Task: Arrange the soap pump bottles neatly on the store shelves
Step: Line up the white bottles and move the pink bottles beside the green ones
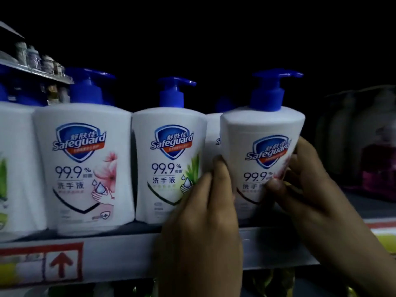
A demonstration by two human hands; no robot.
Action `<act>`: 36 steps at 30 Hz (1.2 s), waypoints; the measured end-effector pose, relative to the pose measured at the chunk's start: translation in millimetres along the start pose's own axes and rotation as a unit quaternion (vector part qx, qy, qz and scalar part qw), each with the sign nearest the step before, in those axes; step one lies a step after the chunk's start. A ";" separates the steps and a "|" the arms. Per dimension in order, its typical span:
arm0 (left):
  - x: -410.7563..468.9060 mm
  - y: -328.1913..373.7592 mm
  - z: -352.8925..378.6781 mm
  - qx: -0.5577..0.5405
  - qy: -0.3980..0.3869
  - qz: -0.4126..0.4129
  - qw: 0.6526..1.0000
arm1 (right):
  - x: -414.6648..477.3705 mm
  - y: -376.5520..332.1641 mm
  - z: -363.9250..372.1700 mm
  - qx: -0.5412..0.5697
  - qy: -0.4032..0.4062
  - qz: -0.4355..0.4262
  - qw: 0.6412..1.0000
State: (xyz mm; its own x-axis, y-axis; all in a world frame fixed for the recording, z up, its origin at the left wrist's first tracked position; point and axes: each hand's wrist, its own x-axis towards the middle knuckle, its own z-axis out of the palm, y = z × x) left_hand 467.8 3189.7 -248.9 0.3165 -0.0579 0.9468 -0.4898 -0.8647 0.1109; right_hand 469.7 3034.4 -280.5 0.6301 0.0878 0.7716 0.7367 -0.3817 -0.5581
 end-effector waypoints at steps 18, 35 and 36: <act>-67.5 8.1 12.1 -0.015 -0.069 -0.048 0.996 | 12.2 7.8 -1.6 -0.104 -0.080 0.087 0.987; -65.0 -3.2 11.5 -0.021 0.013 -0.050 0.998 | 3.8 5.9 0.5 -0.134 -0.050 0.069 0.987; -59.9 -6.8 5.9 -0.008 0.027 -0.046 0.999 | 4.2 4.9 2.3 -0.129 -0.045 0.076 0.988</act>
State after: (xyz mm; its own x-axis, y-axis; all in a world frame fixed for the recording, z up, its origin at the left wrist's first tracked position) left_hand 457.0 3196.1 -308.2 0.3165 0.0498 0.9473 -0.4739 -0.8568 0.2034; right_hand 476.5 3035.0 -280.7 0.7563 0.0876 0.6483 0.5518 -0.6178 -0.5603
